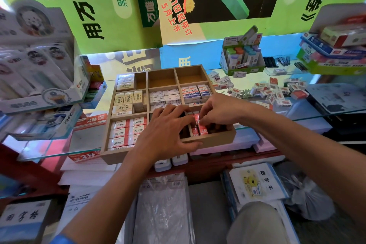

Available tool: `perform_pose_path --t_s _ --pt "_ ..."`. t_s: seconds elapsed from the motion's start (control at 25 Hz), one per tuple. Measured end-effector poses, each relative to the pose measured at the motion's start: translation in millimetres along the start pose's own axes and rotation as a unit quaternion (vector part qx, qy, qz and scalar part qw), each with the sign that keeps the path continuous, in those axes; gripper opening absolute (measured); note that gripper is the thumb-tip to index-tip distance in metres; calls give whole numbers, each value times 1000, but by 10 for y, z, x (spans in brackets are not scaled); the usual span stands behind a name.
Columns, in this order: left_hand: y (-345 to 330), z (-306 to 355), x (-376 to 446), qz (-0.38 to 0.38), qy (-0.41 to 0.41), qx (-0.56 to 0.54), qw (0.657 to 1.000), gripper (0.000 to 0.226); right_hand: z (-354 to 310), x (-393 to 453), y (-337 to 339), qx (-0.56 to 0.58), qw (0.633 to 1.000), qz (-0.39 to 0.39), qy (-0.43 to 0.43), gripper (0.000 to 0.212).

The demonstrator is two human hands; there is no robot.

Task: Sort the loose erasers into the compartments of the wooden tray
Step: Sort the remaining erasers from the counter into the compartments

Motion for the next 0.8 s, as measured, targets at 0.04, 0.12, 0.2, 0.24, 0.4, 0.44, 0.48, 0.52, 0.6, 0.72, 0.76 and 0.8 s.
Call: perform_pose_path --t_s 0.04,0.12,0.2,0.24,0.4,0.44,0.48,0.52,0.6,0.72,0.76,0.8 --pt "-1 0 0 2 -1 1 1000 74 -4 5 -1 -11 1000 -8 -1 14" --pt "-6 -4 2 0 -2 3 1000 74 7 10 3 -16 1000 -14 -7 15" --pt "-7 -10 5 0 -3 4 1000 74 8 6 4 -14 1000 -15 0 16" --pt "-6 -11 7 1 -3 5 1000 74 3 4 5 -17 1000 -17 5 16" --pt "-7 -10 8 -3 0 11 1000 77 1 10 4 -24 999 -34 -1 17" --pt "-6 -15 7 -8 2 14 1000 79 13 14 0 -22 999 -34 -1 17" --pt "-7 -21 8 -15 5 18 1000 82 26 13 -3 -18 999 -29 1 16" --pt "-7 -23 9 -21 7 23 999 83 42 11 -2 -14 1000 -21 3 15" --pt "-13 -25 15 -34 12 27 999 84 57 5 -1 -1 1000 -8 6 14" --pt "-28 -6 25 -45 25 40 998 85 57 -4 6 3 1000 -8 13 16" --pt "-29 3 23 -44 27 45 998 85 51 -3 8 0 1000 -12 17 17" --pt "-27 14 25 -40 27 49 998 85 41 -8 11 -6 1000 -17 21 17"
Point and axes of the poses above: each hand's wrist, its own x-axis towards the middle knuckle, its own y-axis out of the back of the hand, z = x × y, the point moved 5 cm from there along x, towards the middle knuckle, and after that the axes turned 4 degrees about z, right-handed, at the moved point
